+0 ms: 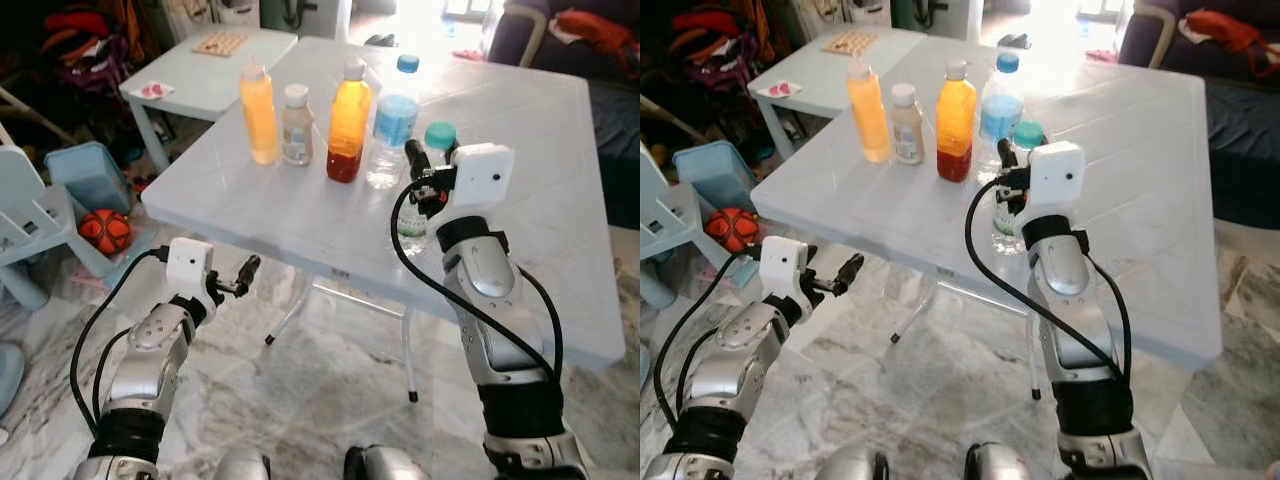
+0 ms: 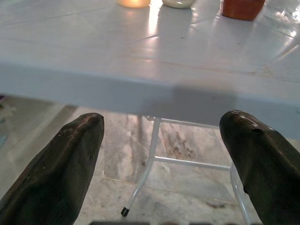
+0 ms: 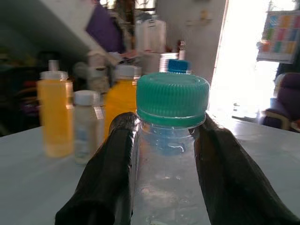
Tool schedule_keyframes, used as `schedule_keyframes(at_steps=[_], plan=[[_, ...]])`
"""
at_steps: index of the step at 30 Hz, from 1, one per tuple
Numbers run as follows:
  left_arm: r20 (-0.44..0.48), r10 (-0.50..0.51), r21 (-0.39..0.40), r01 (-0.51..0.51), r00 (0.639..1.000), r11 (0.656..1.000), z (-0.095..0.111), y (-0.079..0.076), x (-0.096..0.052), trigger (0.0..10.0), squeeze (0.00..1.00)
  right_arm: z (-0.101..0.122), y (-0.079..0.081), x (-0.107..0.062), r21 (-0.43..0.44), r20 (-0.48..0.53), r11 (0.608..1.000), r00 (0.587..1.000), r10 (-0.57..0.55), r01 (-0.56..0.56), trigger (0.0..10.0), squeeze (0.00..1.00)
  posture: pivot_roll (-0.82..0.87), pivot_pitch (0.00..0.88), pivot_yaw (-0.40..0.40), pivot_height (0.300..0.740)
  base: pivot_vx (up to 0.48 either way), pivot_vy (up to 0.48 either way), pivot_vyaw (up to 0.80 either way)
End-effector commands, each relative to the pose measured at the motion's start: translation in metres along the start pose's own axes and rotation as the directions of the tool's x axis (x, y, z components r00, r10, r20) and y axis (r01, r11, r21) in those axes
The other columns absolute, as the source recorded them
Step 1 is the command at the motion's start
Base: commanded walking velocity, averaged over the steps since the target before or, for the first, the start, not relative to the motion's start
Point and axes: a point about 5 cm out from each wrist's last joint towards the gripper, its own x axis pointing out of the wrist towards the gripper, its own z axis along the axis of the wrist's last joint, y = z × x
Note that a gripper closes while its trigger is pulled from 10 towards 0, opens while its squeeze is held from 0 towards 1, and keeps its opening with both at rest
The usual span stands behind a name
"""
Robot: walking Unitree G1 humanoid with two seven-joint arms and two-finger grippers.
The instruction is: Restocking fridge
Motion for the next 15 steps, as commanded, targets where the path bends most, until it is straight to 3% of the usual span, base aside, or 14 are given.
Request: schedule_keyframes(at_steps=[1,3,4,5,7,8,12,13,15], plan=[[0.01,0.067,0.007,-0.068,0.998,0.998,-0.001,0.01,-0.003,10.0,0.0,-0.011,0.014,-0.004,0.052,-0.067,0.995,0.994,0.088,-0.085,10.0,0.0,0.01,0.0,0.016,0.74,0.0,0.0,0.8],[0.01,0.067,0.007,-0.068,0.998,0.998,-0.001,0.01,-0.003,10.0,0.0,-0.011,0.014,-0.004,0.052,-0.067,0.995,0.994,0.088,-0.085,10.0,0.0,0.01,0.0,0.016,0.74,0.0,0.0,0.8],[0.052,0.277,0.004,-0.278,0.959,0.961,0.007,0.031,-0.001,10.0,0.0,-0.01,0.021,-0.007,0.076,-0.052,0.987,0.988,0.143,-0.139,10.0,0.0,0.01,0.0,0.002,0.74,0.0,0.0,0.8],[0.052,0.277,0.004,-0.278,0.959,0.961,0.007,0.031,-0.001,10.0,0.0,-0.01,0.021,-0.007,0.076,-0.052,0.987,0.988,0.143,-0.139,10.0,0.0,0.01,0.0,0.002,0.74,0.0,0.0,0.8],[0.086,0.387,-0.008,-0.388,0.918,0.922,0.013,0.043,-0.001,10.0,0.0,-0.011,0.023,-0.009,0.092,-0.055,0.983,0.985,0.163,-0.158,10.0,0.0,0.01,0.0,-0.004,0.74,0.0,0.0,0.8],[0.09,0.403,-0.022,-0.403,0.911,0.915,0.013,0.046,-0.001,10.0,0.0,-0.011,0.023,-0.011,0.097,-0.058,0.982,0.984,0.168,-0.162,10.0,0.0,0.01,0.0,-0.008,0.74,0.0,0.0,0.8],[0.05,0.328,-0.174,-0.315,0.943,0.933,0.007,0.044,-0.003,10.0,0.0,-0.012,0.023,-0.015,0.111,-0.062,0.977,0.98,0.191,-0.184,10.0,0.0,0.03,0.0,-0.016,0.74,0.0,0.0,0.8],[0.043,0.332,-0.179,-0.32,0.942,0.93,0.006,0.044,-0.003,10.0,0.0,-0.013,0.023,-0.015,0.114,-0.062,0.976,0.979,0.194,-0.186,10.0,0.0,0.03,0.0,-0.016,0.74,0.0,0.0,0.8],[0.046,0.291,-0.111,-0.284,0.956,0.952,0.005,0.04,-0.006,10.0,0.0,-0.013,0.024,-0.016,0.112,-0.061,0.969,0.972,0.228,-0.22,10.0,0.0,0.03,0.0,-0.017,0.74,0.0,0.0,0.8]])
